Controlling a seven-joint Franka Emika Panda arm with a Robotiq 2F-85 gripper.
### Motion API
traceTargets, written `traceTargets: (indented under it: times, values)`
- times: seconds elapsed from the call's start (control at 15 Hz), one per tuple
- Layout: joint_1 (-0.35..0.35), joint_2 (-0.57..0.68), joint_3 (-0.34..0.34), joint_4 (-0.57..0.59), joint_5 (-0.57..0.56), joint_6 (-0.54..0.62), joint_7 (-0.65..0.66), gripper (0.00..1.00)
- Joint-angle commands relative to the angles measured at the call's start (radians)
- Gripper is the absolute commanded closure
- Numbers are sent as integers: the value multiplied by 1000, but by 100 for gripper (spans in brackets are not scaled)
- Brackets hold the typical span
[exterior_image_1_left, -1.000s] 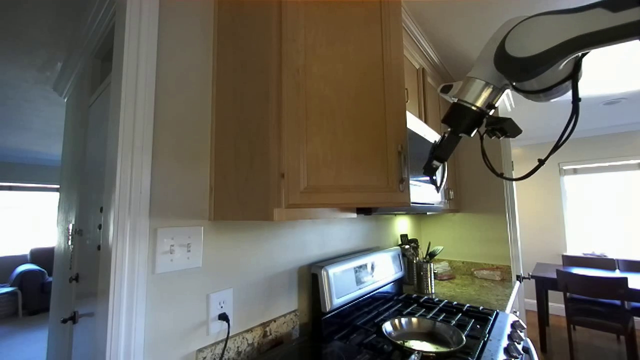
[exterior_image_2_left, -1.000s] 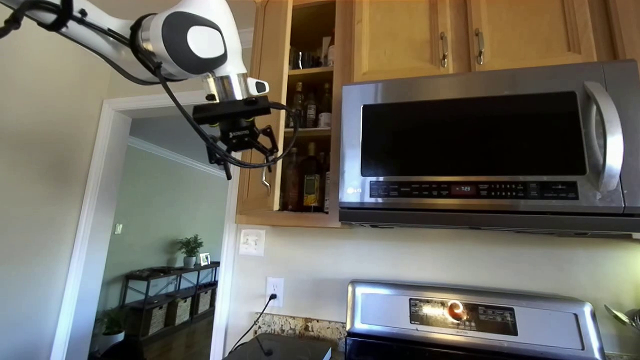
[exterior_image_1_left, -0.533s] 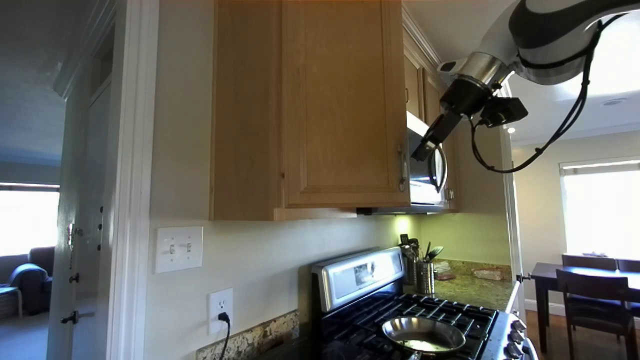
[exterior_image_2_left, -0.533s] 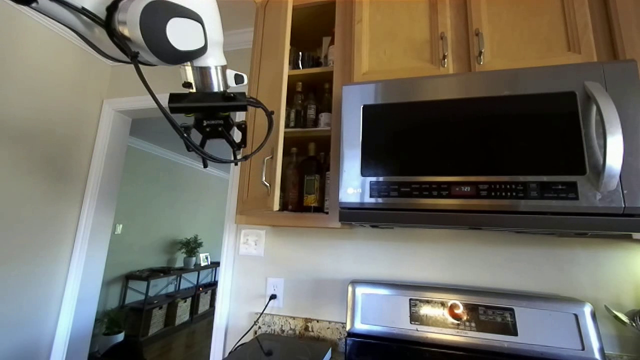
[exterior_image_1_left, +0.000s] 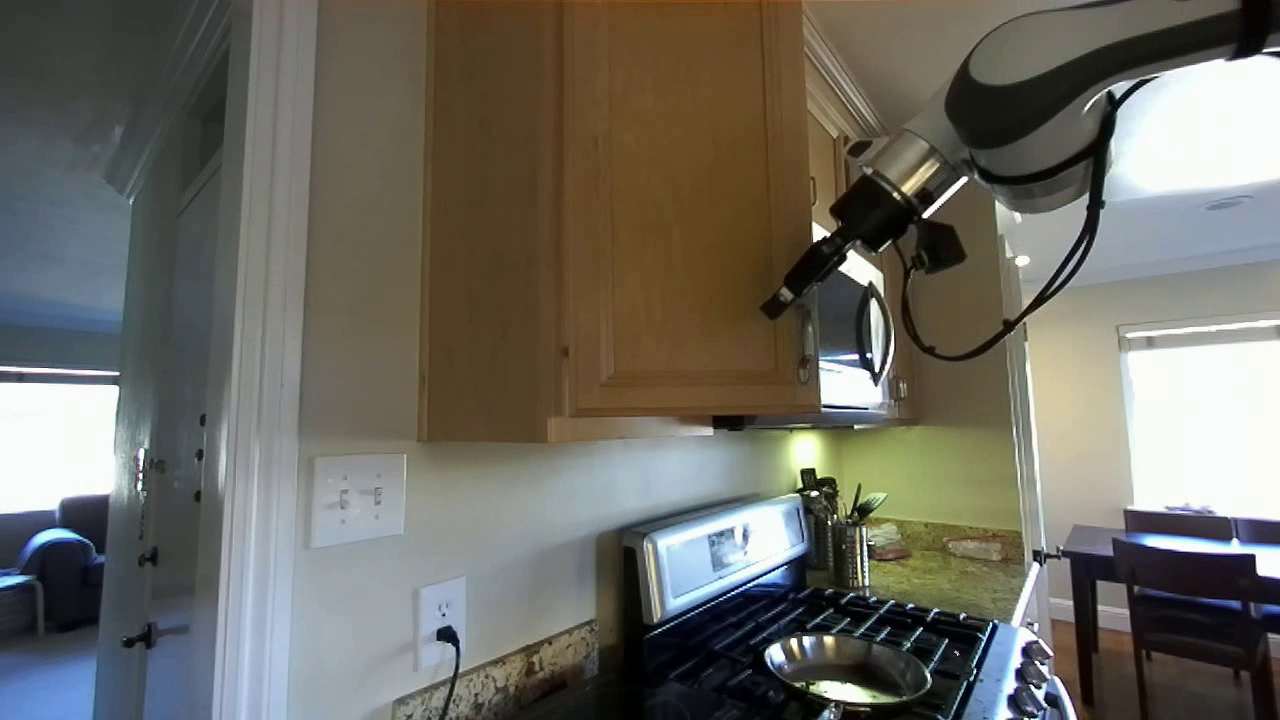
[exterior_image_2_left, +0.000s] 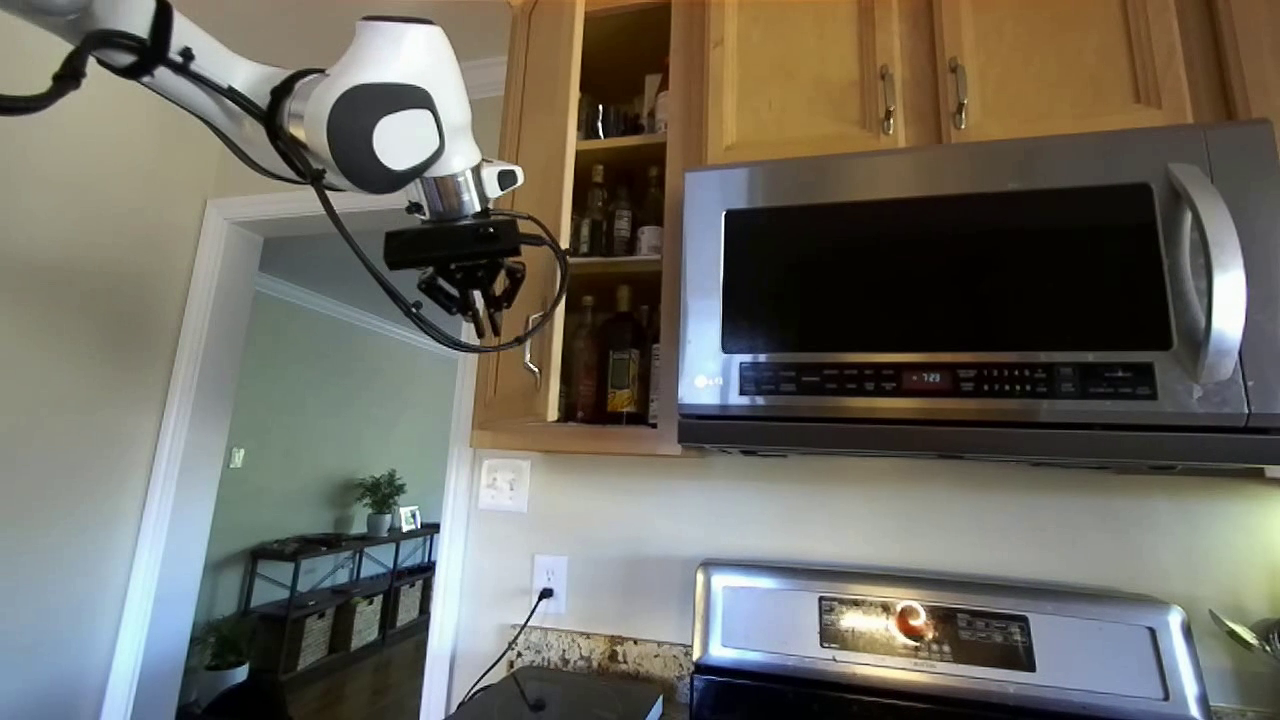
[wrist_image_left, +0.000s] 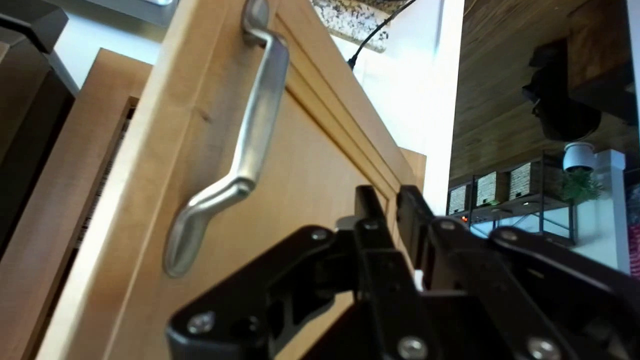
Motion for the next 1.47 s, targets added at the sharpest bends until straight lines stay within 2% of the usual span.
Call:
traceTargets:
  times: [0.0,0.33,0.8,1.13,1.4]
  values:
    - [-5,79,-18,36,-2,80,25,96]
    - [2,174,-50,87,24,121,18,94]
    - [-10,363,-91,285,124,84,-6,94]
    - [-64,523,-74,483,167,55,-13,94]
    - [-120,600,-39,588,193,25,-15,94]
